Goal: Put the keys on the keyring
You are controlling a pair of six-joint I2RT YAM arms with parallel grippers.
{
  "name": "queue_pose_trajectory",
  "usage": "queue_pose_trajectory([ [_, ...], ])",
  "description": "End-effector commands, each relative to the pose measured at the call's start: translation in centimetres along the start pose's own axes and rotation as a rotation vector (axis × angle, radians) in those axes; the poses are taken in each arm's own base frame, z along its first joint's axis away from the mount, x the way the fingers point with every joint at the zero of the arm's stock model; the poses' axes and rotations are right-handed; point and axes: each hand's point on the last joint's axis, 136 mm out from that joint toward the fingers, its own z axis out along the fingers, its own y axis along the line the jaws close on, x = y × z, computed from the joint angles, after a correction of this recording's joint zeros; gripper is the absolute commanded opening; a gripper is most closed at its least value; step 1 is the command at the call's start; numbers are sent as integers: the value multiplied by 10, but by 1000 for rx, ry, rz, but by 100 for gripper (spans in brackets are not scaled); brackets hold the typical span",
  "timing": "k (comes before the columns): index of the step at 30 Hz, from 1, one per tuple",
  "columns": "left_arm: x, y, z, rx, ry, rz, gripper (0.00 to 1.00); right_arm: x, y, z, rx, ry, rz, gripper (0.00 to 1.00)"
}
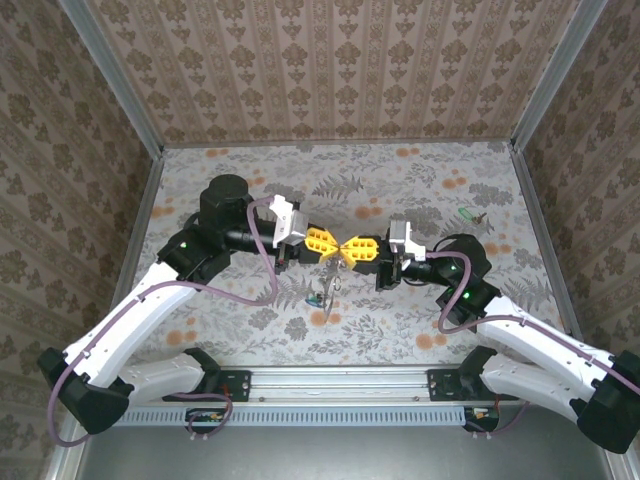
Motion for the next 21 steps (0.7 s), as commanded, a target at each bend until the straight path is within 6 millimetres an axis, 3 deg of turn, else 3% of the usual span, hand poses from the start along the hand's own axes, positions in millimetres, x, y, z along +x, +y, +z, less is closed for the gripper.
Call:
queue_pose_trajectory([
  [1,-7,-2,5,29,-19,15,0,-10,6,2,-24,-29,-27,0],
  [3,-6,-3,4,22,-10,19,0,-4,3,2,-8,5,-19,3],
  [5,0,0,2,-11,35,18,0,1,-2,1,25,45,-17,17],
  [8,13,2,-2,-67,146,34,0,9,-8,-5,82,109,-29,29],
  [14,34,6,-3,-108,315,74,0,22,-18,-14,157,223,-72,24],
  [21,34,4,0,-102,328,94,0,30,-21,-12,157,259,-75,15],
])
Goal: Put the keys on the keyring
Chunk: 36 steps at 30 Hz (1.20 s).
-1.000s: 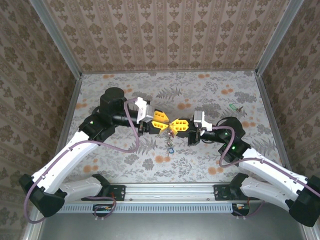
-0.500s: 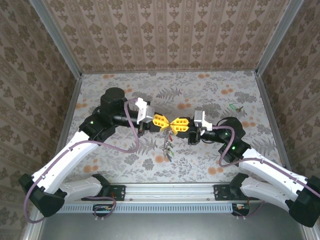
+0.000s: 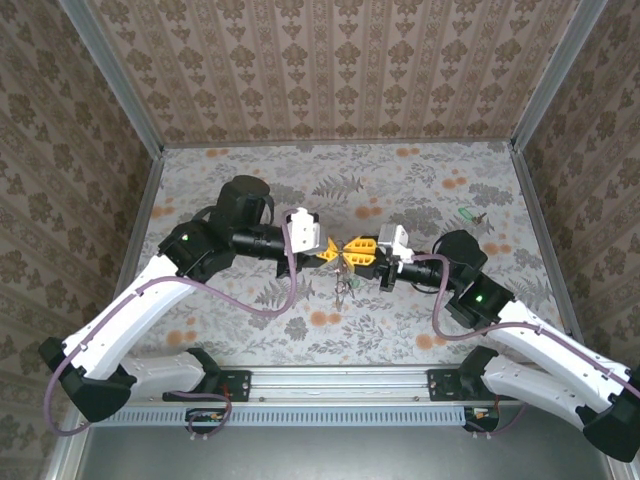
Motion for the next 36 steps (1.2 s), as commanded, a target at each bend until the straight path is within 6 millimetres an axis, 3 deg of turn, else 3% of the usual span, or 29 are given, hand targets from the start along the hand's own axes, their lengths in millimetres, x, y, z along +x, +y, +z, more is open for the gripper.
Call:
queue_pose_trajectory([
  [1,-5,-2,-4,-5,15,50,0,-8,-5,2,23,11,-34,12],
  [3,-5,-3,-4,-5,15,49,0,-6,-4,3,16,15,-37,1],
  [8,-7,-2,0,2,-19,40,0,-8,1,2,-12,-8,-47,0],
  [12,-9,-3,5,18,-53,30,14,-15,6,-2,-24,-49,-61,0],
  [17,-8,-2,8,23,-62,21,16,-18,9,-6,-32,-67,-69,0],
  [20,-8,-3,8,26,-65,22,0,-18,9,-7,-29,-69,-71,0],
  [28,-6,-3,6,9,-62,35,0,-22,8,-7,-21,-85,-64,0],
  [29,-4,-3,6,7,-60,36,0,-20,6,-6,-11,-75,-57,2],
  [33,0,-1,6,-10,-62,41,0,-10,-9,-7,68,-8,-16,41],
  [36,5,2,4,-29,-65,28,0,-2,-23,-11,129,57,32,49],
])
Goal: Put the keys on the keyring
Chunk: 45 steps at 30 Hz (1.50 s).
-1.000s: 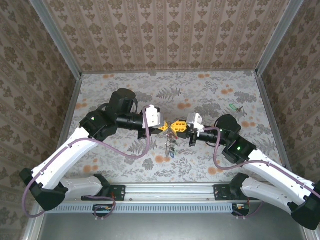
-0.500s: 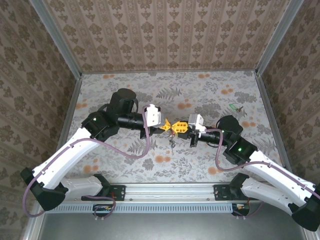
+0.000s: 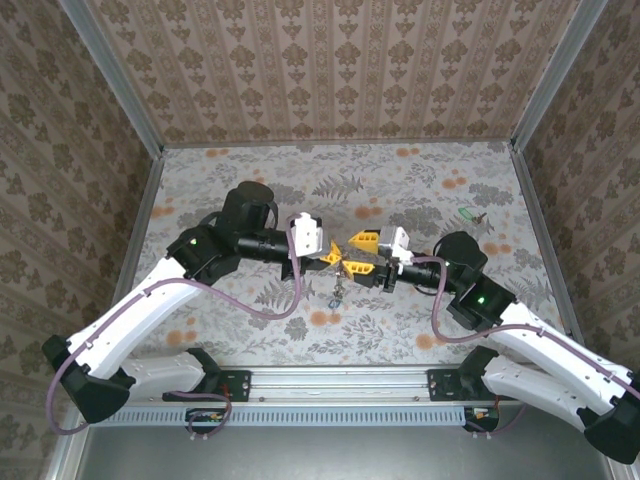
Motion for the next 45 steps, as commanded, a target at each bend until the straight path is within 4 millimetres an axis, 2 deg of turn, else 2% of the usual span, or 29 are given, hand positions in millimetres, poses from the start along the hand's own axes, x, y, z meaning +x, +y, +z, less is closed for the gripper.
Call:
queue_pose_trajectory([
  [1,-5,3,-9,-37,-39,20,0,-5,-22,-8,106,41,47,50],
  [4,-1,5,-14,-62,-41,-8,0,-1,-44,-21,222,87,111,55],
  [7,7,7,-17,-88,-37,-43,0,9,-82,-44,390,119,227,59],
  [8,10,7,-17,-94,-40,-63,0,17,-102,-55,487,138,282,61],
  [10,13,6,-17,-103,-58,-94,0,39,-140,-81,697,204,393,67],
  [14,15,1,-19,-111,-94,-130,0,101,-196,-119,932,481,620,68],
  [17,16,0,-23,-129,-99,-133,0,152,-227,-148,1036,635,781,66],
  [20,12,-2,-26,-136,-116,-135,0,191,-252,-176,1128,721,841,65],
  [21,11,-2,-28,-138,-122,-134,0,209,-259,-183,1144,760,868,65],
  [25,7,-4,-30,-139,-137,-131,0,255,-281,-211,1179,940,919,64],
  [28,4,-6,-30,-124,-155,-131,0,275,-300,-227,1193,1075,905,64],
  [30,0,-6,-31,-119,-168,-127,0,290,-312,-238,1211,1108,924,64],
  [33,-2,-8,-33,-120,-184,-119,0,311,-325,-251,1208,1103,1012,59],
  [39,-5,-8,-34,-107,-202,-117,0,327,-340,-262,1188,1149,1032,55],
  [45,-6,-5,-36,-103,-223,-127,0,331,-349,-256,1133,1184,1051,54],
])
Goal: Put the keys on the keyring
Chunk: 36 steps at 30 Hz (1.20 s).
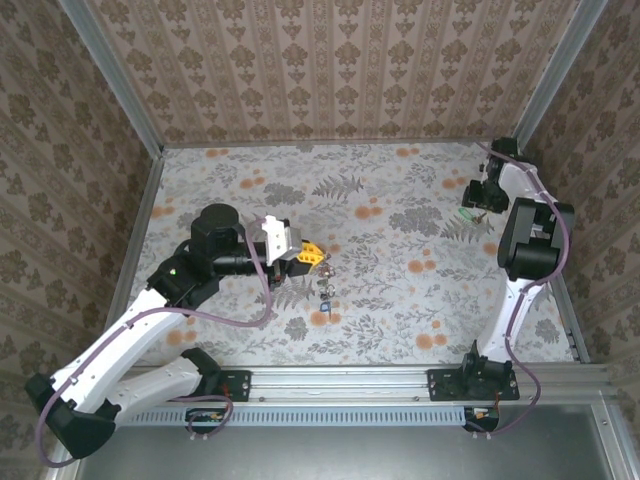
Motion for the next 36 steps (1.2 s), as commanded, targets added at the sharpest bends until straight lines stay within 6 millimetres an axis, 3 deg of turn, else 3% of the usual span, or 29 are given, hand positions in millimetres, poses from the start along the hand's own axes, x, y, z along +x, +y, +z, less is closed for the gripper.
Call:
queue_pose_trajectory([
  [1,-12,-2,-3,22,-60,13,0,5,4,-1,3,74,-44,54],
  [8,-16,-2,-5,26,-83,14,0,7,18,-7,-10,95,-44,55],
  [15,-20,-6,-7,39,-109,16,0,4,41,-9,-115,40,71,66],
  [25,-29,-15,-13,60,-151,29,0,-12,28,-8,-72,-58,244,81],
  [36,-33,-20,-16,65,-174,46,0,-17,17,-3,0,-38,276,86],
])
